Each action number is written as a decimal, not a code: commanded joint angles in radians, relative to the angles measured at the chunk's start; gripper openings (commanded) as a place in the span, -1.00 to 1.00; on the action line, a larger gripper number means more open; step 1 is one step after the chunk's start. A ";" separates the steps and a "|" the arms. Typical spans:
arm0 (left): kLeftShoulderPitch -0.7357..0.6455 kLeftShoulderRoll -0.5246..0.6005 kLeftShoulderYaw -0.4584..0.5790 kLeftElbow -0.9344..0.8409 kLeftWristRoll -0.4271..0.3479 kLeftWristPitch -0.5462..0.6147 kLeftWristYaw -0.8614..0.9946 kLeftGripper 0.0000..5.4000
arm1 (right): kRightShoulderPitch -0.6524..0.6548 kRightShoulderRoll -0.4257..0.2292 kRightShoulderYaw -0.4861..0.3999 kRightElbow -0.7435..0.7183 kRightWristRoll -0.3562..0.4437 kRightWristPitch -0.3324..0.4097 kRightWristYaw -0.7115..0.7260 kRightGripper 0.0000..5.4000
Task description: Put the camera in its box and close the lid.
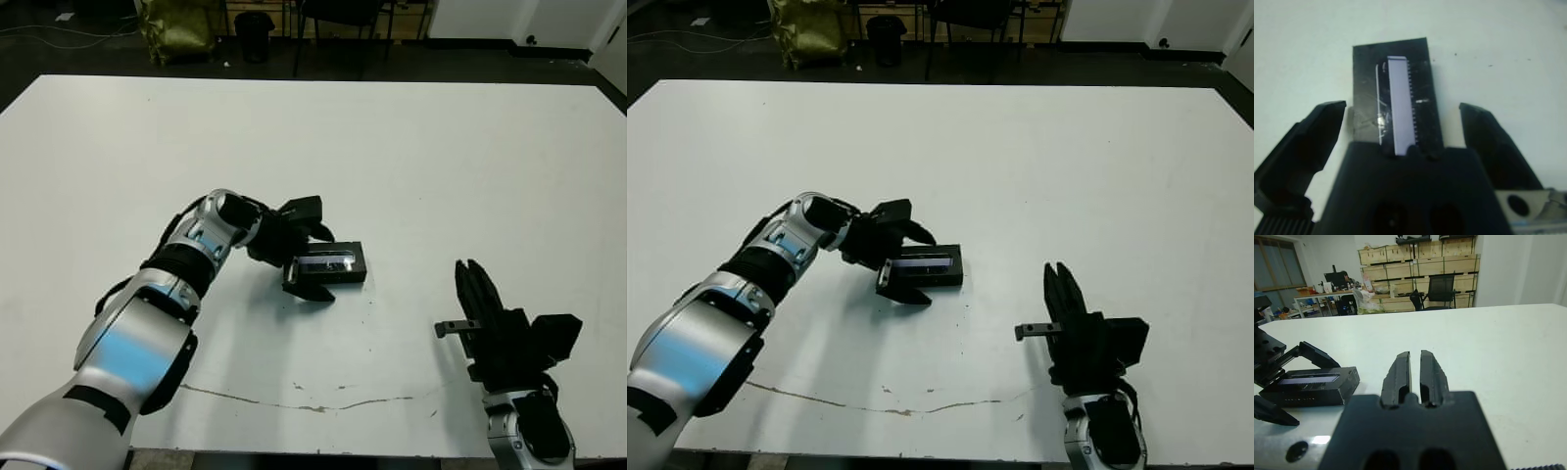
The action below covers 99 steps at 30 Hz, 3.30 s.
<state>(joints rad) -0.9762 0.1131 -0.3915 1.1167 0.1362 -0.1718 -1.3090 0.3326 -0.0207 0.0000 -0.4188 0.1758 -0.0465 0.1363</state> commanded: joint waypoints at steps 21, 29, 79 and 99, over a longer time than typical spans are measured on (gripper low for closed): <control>0.014 -0.037 0.206 -0.002 -0.154 0.092 -0.006 0.99 | 0.013 -0.004 -0.004 0.023 -0.015 -0.002 -0.013 -1.00; 0.002 0.004 0.288 -0.048 -0.204 0.128 0.058 0.99 | 0.011 -0.001 -0.009 0.041 -0.002 -0.017 -0.001 -1.00; 0.734 -0.069 0.046 -1.092 0.062 0.309 0.990 -0.99 | 0.012 -0.002 -0.001 0.035 -0.005 -0.018 0.000 -1.00; 0.668 -0.040 0.001 -1.136 0.008 0.730 0.826 -0.99 | 0.019 -0.001 0.002 0.019 -0.005 -0.001 -0.003 -1.00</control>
<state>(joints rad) -0.3202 0.0437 -0.3815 -0.0401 0.1488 0.5020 -0.4635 0.3434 -0.0191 0.0044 -0.4042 0.1761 -0.0592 0.1409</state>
